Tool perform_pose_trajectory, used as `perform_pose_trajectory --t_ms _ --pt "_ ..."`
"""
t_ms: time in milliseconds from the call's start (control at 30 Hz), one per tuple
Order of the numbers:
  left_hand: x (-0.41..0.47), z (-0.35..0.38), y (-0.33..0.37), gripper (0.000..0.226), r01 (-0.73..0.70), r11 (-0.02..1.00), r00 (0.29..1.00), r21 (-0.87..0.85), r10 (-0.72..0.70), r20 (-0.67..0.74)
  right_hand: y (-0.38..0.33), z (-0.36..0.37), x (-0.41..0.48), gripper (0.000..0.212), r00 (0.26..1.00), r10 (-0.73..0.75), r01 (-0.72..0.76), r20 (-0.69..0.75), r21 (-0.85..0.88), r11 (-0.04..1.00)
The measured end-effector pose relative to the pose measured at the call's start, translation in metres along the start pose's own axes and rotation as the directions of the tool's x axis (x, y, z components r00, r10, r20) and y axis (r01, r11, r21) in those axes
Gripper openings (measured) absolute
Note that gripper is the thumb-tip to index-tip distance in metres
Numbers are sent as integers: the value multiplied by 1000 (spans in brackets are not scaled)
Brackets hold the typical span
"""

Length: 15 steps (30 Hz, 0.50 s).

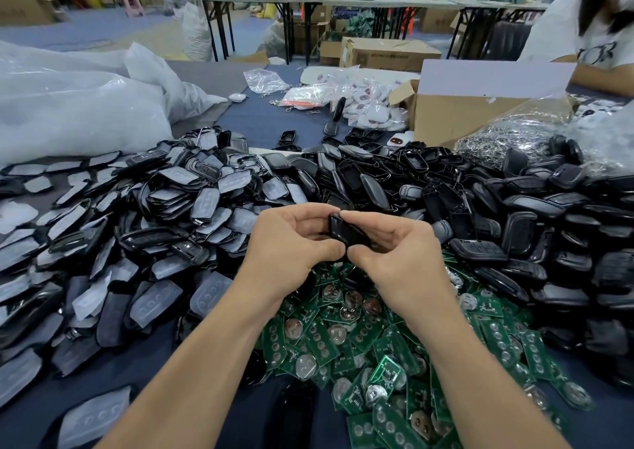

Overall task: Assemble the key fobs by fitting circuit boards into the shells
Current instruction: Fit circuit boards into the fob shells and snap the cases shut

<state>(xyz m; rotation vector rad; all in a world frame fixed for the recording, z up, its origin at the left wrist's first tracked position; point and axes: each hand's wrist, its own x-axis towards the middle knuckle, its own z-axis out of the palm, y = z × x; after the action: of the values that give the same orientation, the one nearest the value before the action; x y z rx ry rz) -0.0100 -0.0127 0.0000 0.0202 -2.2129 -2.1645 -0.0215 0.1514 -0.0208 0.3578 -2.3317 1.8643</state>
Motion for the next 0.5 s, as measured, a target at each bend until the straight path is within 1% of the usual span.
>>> perform_pose_trajectory --t_ms 67,100,167,233,300,400,500 --pt "0 2 1 33 23 999 1000 -49 -24 -16 -2 3 -3 48 996 -56 44 -71 -165 985" --pt "0 2 1 27 41 996 999 -82 -44 -32 -4 4 -5 48 993 -75 53 -92 -221 974" --pt "1 5 0 20 66 991 994 -117 -75 -78 -5 7 -8 51 988 -116 84 -101 -275 958" --pt "3 6 -2 22 70 990 990 -119 -84 -115 -6 10 -9 52 985 -149 118 -91 -283 952" --pt "4 6 -2 25 58 991 988 -123 -74 -135 -6 10 -8 43 987 -121 98 -108 -193 976" --pt "5 5 -3 32 -7 992 993 -123 -8 -117 -3 6 0 28 989 14 -16 -144 -14 1000" --pt "7 0 -6 30 -55 995 996 -81 50 -72 0 3 4 29 994 41 -35 -105 53 998"
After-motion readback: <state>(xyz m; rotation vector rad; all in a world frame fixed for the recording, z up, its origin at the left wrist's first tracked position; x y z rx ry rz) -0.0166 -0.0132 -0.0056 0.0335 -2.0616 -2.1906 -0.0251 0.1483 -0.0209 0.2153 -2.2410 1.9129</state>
